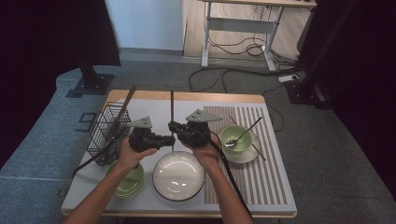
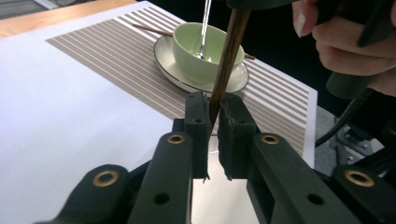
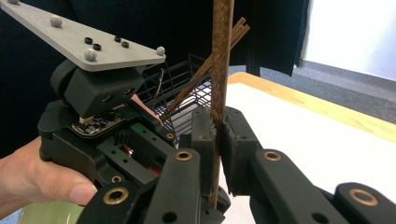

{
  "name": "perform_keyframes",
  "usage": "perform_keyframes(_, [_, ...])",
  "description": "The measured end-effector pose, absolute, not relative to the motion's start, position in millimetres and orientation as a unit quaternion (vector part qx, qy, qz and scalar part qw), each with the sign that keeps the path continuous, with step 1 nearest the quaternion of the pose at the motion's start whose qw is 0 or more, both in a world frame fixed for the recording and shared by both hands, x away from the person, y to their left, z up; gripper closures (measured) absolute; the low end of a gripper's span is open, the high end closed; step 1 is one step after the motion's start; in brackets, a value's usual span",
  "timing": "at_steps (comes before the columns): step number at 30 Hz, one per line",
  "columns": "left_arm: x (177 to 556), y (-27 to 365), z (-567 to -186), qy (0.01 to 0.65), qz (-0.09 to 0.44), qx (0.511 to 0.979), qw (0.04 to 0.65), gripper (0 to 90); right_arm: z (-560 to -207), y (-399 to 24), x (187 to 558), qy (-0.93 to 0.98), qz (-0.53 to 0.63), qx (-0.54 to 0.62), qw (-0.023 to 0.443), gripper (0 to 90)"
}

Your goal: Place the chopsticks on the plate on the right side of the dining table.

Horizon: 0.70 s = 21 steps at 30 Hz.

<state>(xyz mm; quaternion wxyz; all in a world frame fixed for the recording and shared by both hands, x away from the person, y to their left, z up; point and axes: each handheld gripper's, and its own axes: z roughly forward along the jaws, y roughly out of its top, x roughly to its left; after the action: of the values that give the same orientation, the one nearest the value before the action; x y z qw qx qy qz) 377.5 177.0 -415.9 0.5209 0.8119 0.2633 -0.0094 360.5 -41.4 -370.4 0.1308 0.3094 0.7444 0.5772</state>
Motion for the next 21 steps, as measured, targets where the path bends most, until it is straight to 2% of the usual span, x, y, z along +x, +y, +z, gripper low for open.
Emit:
perform_keyframes(14, [375.3, 175.2, -417.7, 0.257, -0.016, 0.819, 0.512, 85.9, -377.7, -43.9, 363.3, 0.738, 0.583, 0.32, 0.116, 84.1])
perform_keyframes(19, [377.0, 172.9, -420.5, 0.26, -0.001, 0.817, 0.515, 74.6, -377.0, -41.0, 361.8, 0.741, 0.584, 0.312, 0.114, 84.7])
perform_keyframes(21, [377.8, 172.8, -421.5, 0.261, 0.0, 0.82, 0.51, 74.7, -377.2, -40.2, 362.0, 0.742, 0.583, 0.311, 0.111, 84.7])
